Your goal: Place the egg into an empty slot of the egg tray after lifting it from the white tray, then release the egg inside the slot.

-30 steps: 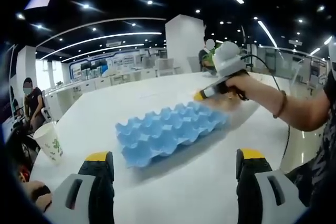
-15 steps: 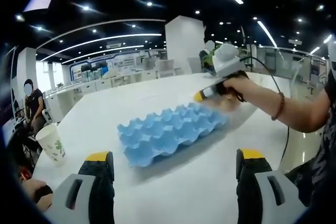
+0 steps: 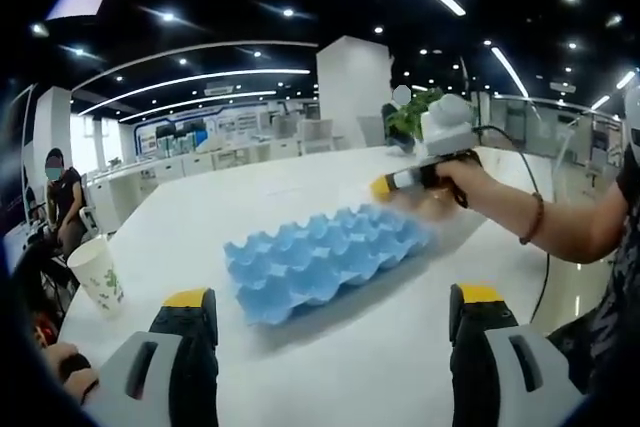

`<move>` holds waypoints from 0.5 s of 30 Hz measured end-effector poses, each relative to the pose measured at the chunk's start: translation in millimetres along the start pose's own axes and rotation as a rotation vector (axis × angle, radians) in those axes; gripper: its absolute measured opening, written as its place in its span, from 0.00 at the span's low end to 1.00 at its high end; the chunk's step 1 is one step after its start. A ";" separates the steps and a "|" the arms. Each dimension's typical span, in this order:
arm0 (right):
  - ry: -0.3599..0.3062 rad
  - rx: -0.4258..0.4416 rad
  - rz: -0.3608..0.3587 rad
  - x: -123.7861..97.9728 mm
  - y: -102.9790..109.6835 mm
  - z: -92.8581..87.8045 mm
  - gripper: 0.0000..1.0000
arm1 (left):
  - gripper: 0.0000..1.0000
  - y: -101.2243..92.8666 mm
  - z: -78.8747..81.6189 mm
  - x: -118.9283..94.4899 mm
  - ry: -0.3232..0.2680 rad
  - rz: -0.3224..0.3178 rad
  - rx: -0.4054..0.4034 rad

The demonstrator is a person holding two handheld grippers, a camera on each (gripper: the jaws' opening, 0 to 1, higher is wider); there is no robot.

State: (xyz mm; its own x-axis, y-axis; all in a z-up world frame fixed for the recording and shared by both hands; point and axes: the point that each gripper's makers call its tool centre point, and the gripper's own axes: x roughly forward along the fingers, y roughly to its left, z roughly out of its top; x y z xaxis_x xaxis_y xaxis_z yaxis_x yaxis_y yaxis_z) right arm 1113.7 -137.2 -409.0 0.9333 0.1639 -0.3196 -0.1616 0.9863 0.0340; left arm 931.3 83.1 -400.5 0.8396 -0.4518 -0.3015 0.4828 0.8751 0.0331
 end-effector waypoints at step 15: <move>-0.042 -0.022 0.102 -5.5 32.8 20.5 0.28 | 0.99 -3.9 -3.0 1.3 0.017 -0.005 0.005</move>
State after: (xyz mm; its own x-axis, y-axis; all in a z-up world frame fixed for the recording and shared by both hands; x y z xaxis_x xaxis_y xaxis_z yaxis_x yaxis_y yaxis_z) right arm 1109.9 -105.4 -386.7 0.9240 0.2646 -0.2760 -0.2630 0.9638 0.0432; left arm 929.7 79.6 -403.9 0.8329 -0.4529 -0.3181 0.4881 0.8720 0.0364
